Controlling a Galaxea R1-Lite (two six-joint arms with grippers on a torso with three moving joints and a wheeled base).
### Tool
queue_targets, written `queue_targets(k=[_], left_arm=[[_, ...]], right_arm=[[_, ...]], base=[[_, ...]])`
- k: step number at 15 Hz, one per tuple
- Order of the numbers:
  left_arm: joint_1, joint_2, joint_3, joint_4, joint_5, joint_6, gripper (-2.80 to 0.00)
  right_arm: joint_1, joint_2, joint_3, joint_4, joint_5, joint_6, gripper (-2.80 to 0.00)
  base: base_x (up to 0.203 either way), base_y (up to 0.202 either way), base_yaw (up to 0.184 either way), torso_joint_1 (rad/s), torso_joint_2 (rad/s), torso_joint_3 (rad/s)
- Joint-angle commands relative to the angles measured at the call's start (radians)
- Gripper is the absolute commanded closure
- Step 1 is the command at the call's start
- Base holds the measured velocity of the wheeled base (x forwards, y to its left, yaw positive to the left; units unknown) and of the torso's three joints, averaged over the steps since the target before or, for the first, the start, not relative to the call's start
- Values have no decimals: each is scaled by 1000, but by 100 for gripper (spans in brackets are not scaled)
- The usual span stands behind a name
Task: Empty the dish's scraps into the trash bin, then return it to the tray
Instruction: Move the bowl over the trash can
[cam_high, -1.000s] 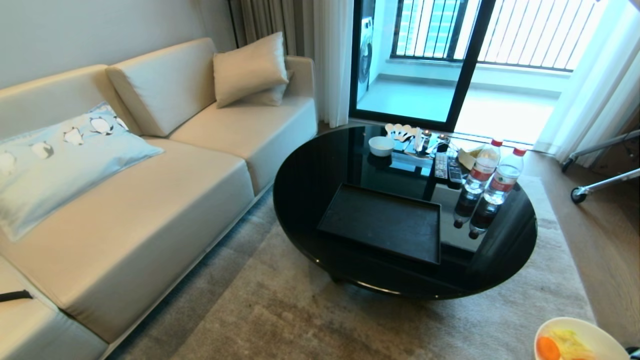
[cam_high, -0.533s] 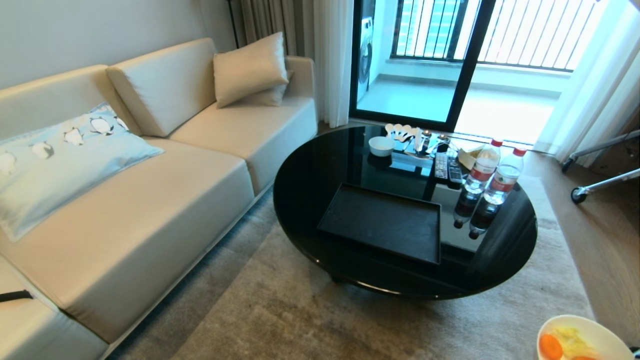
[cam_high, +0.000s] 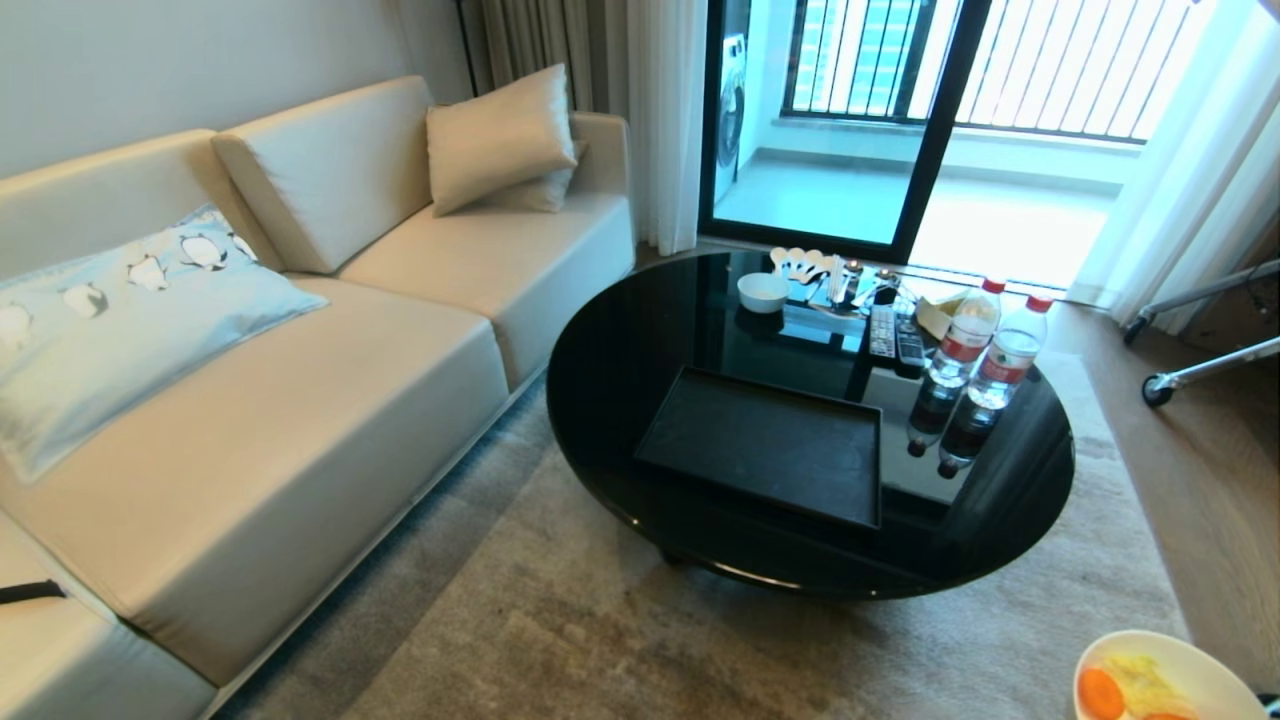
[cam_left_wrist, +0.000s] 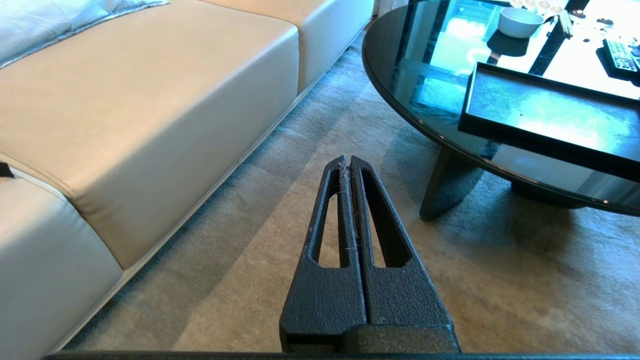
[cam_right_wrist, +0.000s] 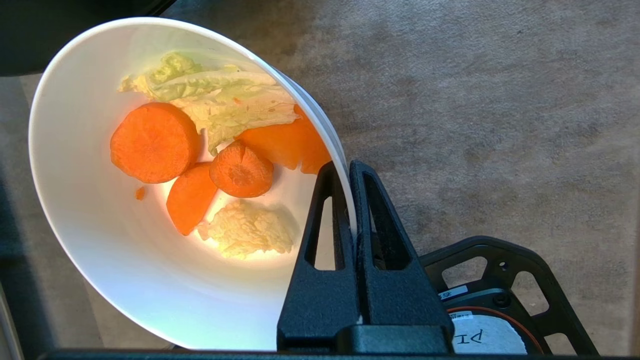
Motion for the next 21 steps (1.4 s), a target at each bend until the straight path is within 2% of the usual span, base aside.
queue_targets(k=[1, 8, 21], left_arm=[[0, 0, 0, 0, 1, -1, 0], [0, 0, 0, -1, 1, -1, 0], [0, 0, 0, -1, 1, -1, 0]], right_arm=[[-1, 4, -2, 3, 0, 3, 0], [-4, -2, 1, 12, -3, 5, 0], [-10, -13, 3, 18, -14, 5, 0]], base=[[0, 0, 0, 0, 0, 0], [0, 0, -11, 0, 0, 0], [0, 11, -164, 2, 3, 3]])
